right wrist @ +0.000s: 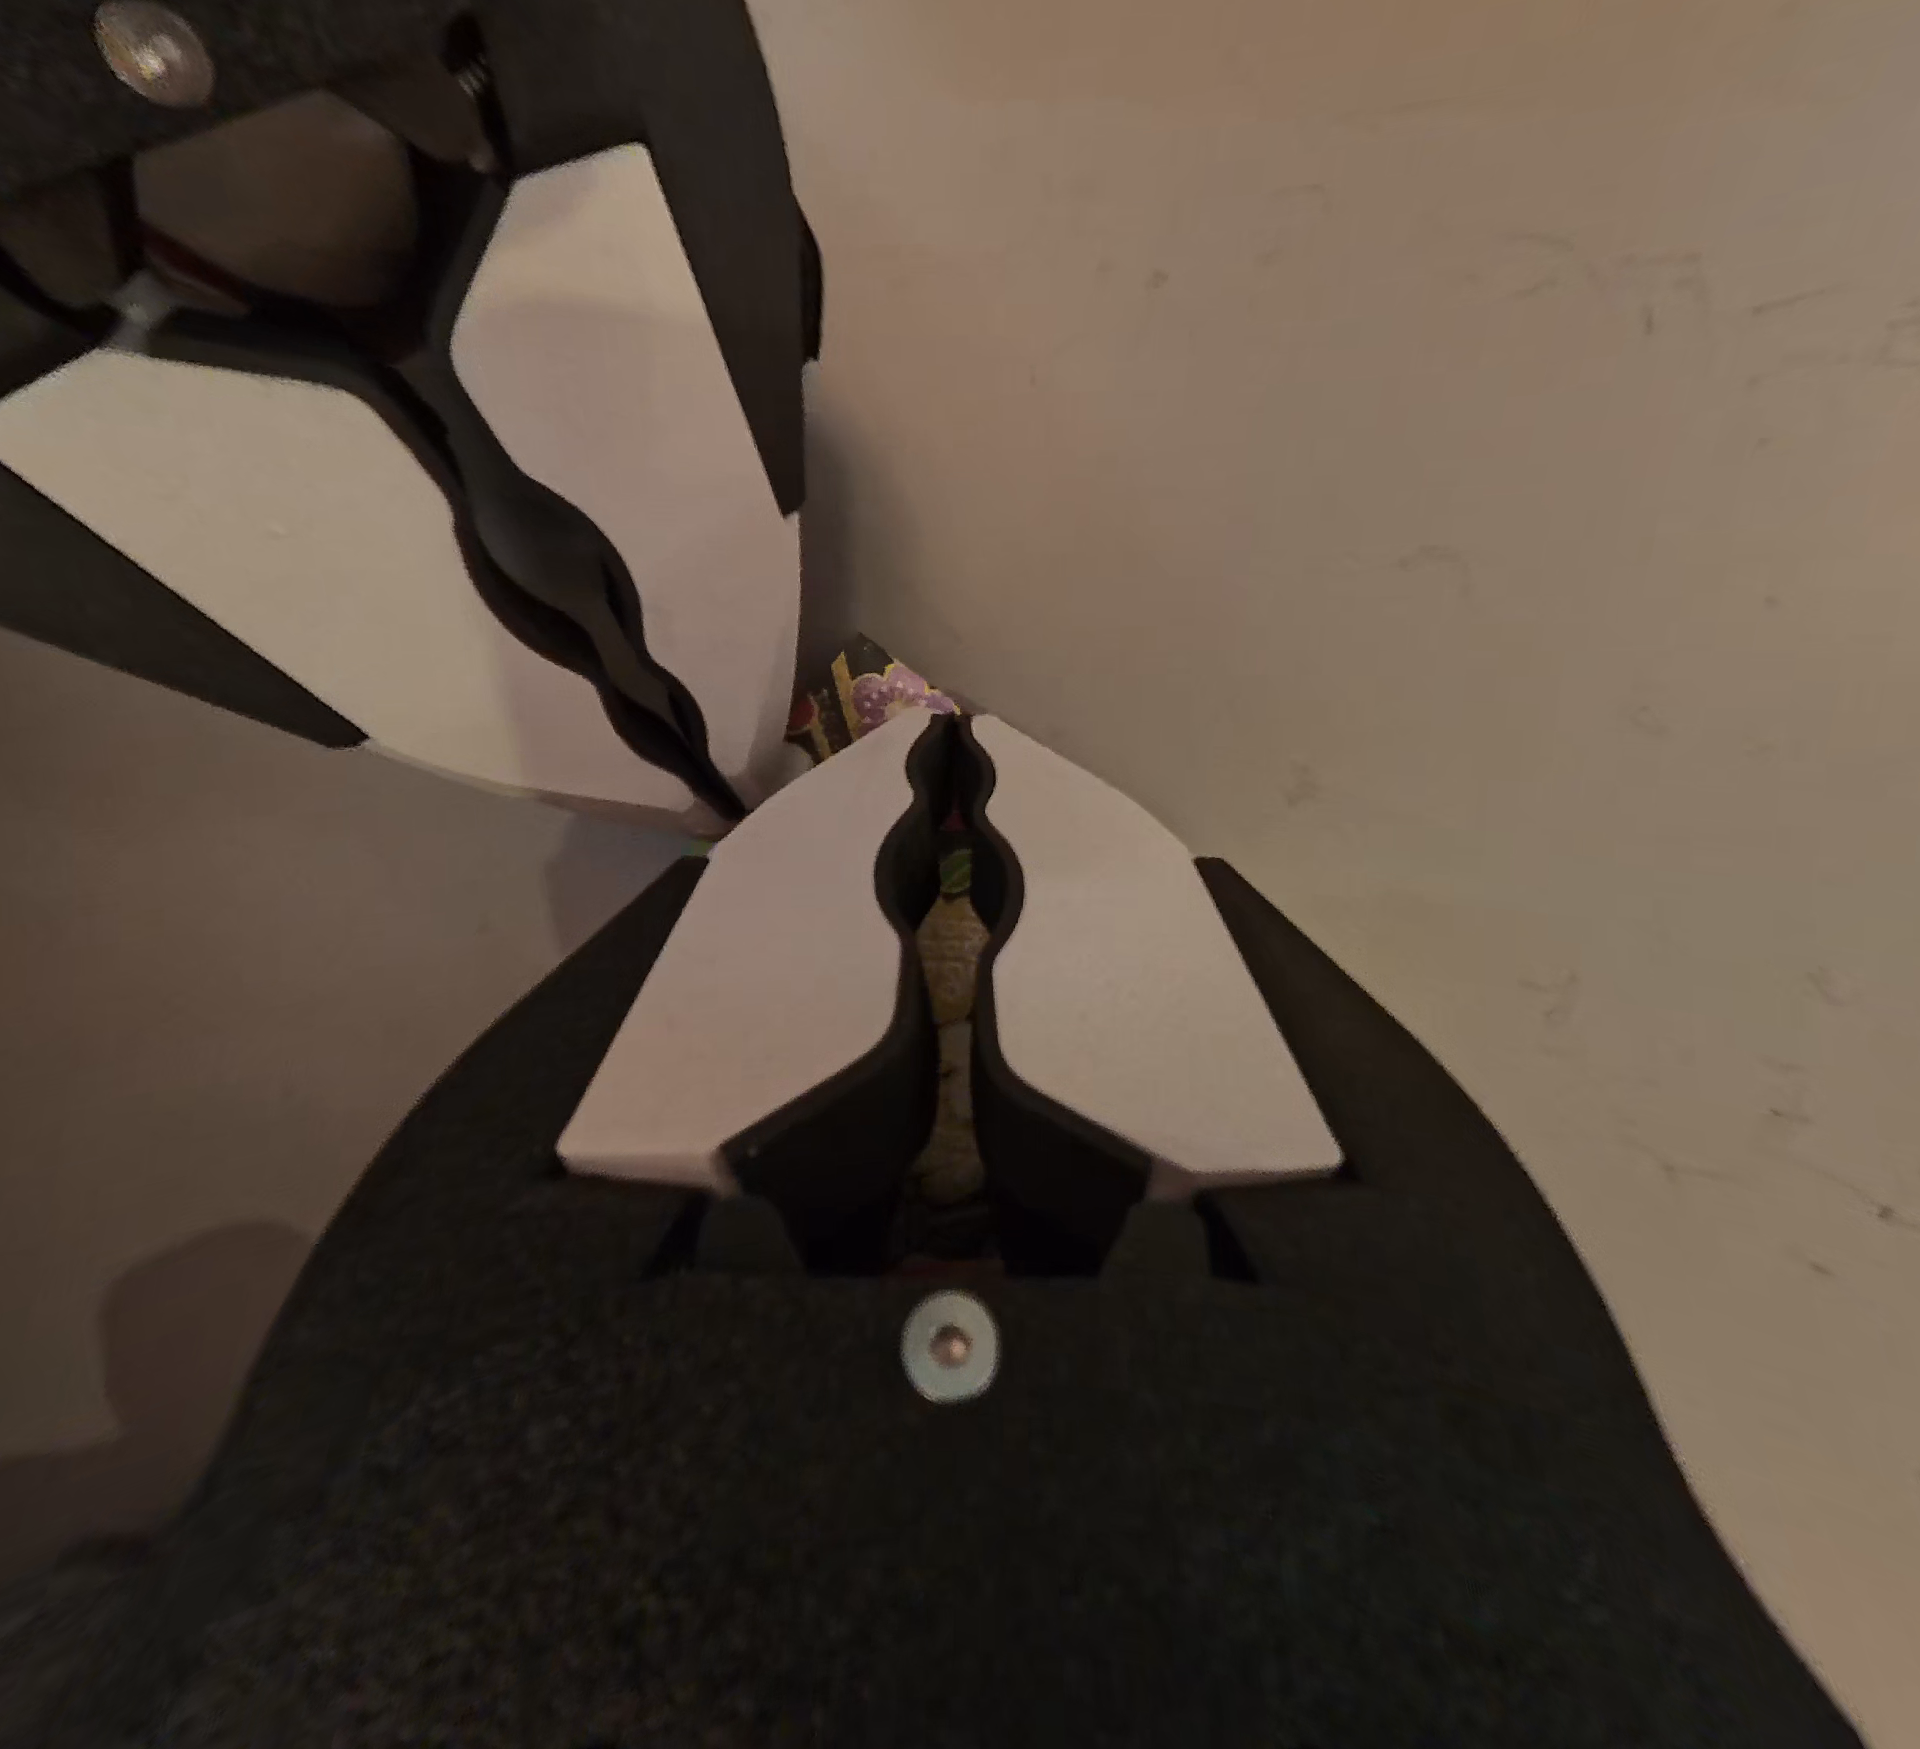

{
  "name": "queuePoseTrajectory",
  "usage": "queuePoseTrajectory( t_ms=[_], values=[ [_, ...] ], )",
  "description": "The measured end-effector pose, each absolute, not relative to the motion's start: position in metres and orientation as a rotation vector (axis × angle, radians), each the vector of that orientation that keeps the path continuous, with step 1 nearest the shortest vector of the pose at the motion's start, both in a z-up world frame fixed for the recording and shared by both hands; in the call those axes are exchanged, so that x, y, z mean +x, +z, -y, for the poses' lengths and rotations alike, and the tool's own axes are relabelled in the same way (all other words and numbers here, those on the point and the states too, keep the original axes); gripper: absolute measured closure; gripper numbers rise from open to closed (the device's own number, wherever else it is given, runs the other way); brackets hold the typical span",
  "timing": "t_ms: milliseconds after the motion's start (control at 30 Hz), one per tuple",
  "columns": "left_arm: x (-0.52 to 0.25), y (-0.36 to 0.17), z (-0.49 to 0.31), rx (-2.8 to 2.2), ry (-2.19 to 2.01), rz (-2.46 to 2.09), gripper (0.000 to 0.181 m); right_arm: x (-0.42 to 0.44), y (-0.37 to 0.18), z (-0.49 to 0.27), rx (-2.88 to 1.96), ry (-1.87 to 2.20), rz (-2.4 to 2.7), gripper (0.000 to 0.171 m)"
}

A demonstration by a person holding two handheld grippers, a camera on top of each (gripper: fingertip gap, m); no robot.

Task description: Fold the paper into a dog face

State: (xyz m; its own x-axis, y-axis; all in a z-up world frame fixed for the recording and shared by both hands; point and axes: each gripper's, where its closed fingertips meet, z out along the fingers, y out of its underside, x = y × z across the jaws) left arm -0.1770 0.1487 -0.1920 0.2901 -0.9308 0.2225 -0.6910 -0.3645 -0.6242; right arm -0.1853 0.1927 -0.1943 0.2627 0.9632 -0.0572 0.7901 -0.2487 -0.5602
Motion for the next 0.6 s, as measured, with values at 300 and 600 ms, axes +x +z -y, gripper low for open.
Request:
queuePoseTrajectory(
  t_ms=[300,600],
  values=[
    [-0.177,-0.192,-0.149,-2.157,-0.780,-1.439,0.181,-0.182,-0.195,-0.199,-2.122,0.515,1.557,0.171],
    [-0.173,-0.192,-0.145,-2.159,-0.802,-1.446,0.181,-0.173,-0.195,-0.199,-2.126,0.445,1.572,0.171]
  ],
)
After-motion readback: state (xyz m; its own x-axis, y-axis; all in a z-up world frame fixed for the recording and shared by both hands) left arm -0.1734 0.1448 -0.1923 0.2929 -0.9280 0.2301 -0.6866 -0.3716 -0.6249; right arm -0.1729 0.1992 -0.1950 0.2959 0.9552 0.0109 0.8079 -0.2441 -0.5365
